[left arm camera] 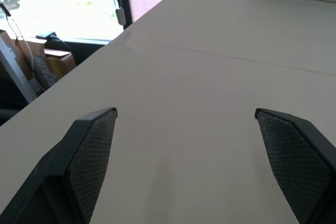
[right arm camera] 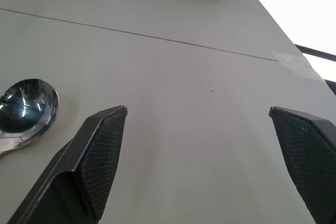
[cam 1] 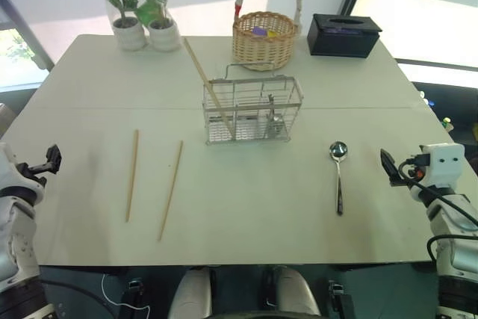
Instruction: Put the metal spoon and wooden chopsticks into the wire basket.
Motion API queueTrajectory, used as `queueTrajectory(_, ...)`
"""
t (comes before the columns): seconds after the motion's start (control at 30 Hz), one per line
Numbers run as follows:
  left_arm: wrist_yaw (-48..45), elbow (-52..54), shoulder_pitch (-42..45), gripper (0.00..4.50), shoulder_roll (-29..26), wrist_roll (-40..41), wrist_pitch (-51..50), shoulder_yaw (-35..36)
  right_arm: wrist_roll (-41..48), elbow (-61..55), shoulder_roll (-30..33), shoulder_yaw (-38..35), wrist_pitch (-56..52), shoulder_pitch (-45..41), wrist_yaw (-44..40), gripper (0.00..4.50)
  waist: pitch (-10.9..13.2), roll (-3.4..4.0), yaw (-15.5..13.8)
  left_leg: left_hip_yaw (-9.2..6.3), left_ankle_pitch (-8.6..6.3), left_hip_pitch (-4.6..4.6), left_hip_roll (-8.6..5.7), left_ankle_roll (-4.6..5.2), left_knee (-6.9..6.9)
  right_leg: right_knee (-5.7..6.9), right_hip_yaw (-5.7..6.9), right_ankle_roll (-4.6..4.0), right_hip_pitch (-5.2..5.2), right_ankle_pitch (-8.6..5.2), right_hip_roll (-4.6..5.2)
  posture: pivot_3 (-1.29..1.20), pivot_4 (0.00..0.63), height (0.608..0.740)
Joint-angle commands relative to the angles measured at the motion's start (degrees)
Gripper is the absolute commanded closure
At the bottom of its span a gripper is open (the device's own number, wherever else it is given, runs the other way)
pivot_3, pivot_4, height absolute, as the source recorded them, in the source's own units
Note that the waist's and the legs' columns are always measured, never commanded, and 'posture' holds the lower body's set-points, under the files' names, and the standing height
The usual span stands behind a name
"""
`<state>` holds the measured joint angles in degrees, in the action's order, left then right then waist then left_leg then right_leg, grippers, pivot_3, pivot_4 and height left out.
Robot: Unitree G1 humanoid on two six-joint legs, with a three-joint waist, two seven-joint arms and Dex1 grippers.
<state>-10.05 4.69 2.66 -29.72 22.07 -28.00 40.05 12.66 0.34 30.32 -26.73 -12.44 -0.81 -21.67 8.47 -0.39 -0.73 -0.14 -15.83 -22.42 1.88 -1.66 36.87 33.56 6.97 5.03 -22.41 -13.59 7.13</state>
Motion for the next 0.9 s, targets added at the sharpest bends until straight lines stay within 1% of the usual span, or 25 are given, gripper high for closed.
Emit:
queueTrajectory(0.03,-0.03,1.70,0.77,0.05,-1.53,-0.24,1.00,-0.13,0.64,-0.74,0.18,-0.35,1.25,-0.32,0.15,0.00,0.00,0.00,-0.01,0.00,0.00,0.00,0.00,0.00,0.00,0.00,0.00,0.00,0.00,0.00,0.00,0.00,0.150,0.712)
queueTrajectory(0.6,-1.36,-0.59,1.95,0.05,-2.55,-0.29,2.06,-0.82,0.75,-0.37,0.94,-0.71,1.60,-0.65,0.56,0.00,0.00,0.00,-0.01,0.03,0.00,0.01,0.00,0.00,0.00,0.00,-0.01,0.00,0.01,0.00,0.00,0.00,0.150,0.712)
queueTrajectory(0.73,-1.96,0.46,2.64,0.05,-2.45,0.70,1.68,-1.13,0.02,0.24,2.64,-0.26,1.34,-1.37,-0.29,0.00,0.00,0.00,-0.01,0.03,0.00,0.01,0.00,0.00,0.01,0.00,-0.02,0.00,0.01,0.00,0.00,0.00,0.150,0.712)
queueTrajectory(0.9,-2.77,1.47,2.79,0.05,-3.14,1.42,0.44,-1.30,1.10,-2.94,4.98,-0.76,-2.00,-3.11,-0.20,0.00,0.00,0.00,0.05,0.05,0.01,0.03,0.00,0.00,0.01,0.02,-0.04,0.00,0.02,0.01,0.00,0.00,0.150,0.712)
